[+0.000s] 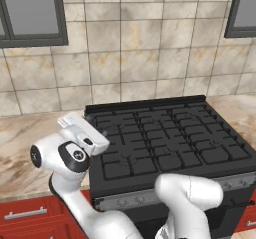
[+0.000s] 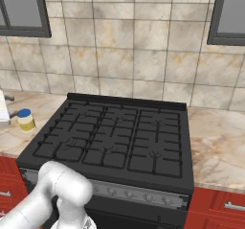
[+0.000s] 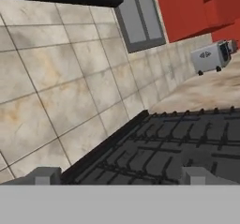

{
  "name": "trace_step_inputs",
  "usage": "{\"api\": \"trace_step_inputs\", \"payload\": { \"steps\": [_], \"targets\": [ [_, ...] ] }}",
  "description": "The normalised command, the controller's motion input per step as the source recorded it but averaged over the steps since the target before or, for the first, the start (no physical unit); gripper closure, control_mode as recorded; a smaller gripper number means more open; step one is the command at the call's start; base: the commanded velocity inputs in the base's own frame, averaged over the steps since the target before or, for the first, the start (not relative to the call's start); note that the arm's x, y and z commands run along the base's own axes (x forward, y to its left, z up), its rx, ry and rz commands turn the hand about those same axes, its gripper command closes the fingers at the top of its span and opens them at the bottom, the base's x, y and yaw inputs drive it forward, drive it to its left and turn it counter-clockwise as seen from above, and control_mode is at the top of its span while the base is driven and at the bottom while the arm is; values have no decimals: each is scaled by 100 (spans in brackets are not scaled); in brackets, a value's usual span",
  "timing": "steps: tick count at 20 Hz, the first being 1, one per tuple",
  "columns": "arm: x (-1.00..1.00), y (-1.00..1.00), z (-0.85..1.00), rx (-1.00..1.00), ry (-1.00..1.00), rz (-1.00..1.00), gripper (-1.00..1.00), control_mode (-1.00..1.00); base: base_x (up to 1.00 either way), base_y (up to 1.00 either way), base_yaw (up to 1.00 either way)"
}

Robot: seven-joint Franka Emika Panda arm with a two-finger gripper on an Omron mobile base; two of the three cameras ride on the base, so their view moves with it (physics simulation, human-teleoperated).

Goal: Collect the turmeric, mayonnaise, and shaker from the cabinet and place them next to the stove.

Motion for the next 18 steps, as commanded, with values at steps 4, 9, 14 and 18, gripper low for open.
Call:
{"api": "trace_step_inputs", "payload": {
  "steps": [4,9,14,18],
  "targets": [
    [-52,-100,55,0,-8,21,-100,-100,0,0,0],
    [-54,-96,48,0,0,18,-100,-100,0,0,0],
    [-48,-88,38,0,2,17,-100,-100,0,0,0],
    [-43,-87,36,0,6,17,-100,-100,0,0,0]
  ]
}}
